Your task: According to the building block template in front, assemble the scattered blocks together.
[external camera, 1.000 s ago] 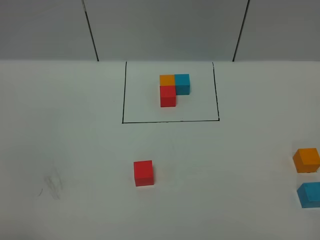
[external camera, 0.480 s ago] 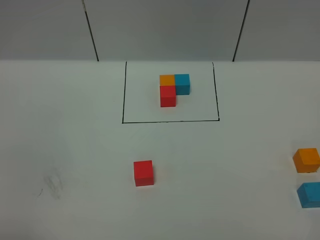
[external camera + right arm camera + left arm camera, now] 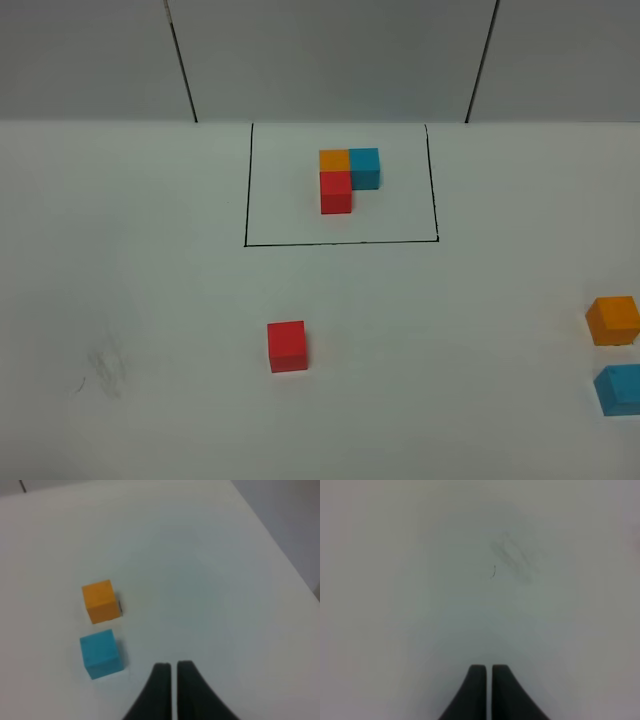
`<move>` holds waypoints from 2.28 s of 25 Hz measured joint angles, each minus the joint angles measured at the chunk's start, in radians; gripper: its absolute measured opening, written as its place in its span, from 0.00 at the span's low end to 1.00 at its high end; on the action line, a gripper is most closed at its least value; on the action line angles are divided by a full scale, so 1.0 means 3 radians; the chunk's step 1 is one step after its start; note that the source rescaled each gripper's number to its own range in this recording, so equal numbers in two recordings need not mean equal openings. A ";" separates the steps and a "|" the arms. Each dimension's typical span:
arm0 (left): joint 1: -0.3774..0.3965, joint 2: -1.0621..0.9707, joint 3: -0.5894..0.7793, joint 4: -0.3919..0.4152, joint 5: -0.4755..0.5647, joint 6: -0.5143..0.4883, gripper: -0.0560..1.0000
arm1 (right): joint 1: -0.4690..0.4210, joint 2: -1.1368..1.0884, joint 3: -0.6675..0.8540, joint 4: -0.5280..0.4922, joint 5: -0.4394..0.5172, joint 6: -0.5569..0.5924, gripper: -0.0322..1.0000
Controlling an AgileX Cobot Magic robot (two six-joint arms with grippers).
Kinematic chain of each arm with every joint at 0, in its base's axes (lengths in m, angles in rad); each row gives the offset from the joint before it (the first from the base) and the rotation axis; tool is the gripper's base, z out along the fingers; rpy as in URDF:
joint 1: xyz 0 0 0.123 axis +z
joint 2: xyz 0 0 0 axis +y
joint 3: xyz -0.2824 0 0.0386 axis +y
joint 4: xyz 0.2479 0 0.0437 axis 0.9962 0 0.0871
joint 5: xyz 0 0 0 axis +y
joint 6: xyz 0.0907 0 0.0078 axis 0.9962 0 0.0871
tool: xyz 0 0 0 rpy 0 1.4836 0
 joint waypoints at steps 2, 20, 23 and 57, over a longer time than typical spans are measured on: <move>0.0000 0.0000 0.0000 0.0000 0.0000 0.0000 0.05 | 0.0000 0.0000 0.0000 0.0000 0.0000 0.0000 0.03; 0.0000 0.0000 0.0000 0.0000 0.0000 0.0003 0.05 | 0.0000 0.0000 0.0000 0.0000 0.0000 0.0000 0.03; 0.0000 0.0000 0.0000 0.0000 0.0000 0.0003 0.05 | 0.0000 0.0000 0.0000 0.0026 0.0000 0.0000 0.03; 0.0000 0.0000 0.0000 0.0000 0.0000 0.0003 0.05 | 0.0000 0.0000 0.0000 0.0285 -0.0011 -0.0151 0.92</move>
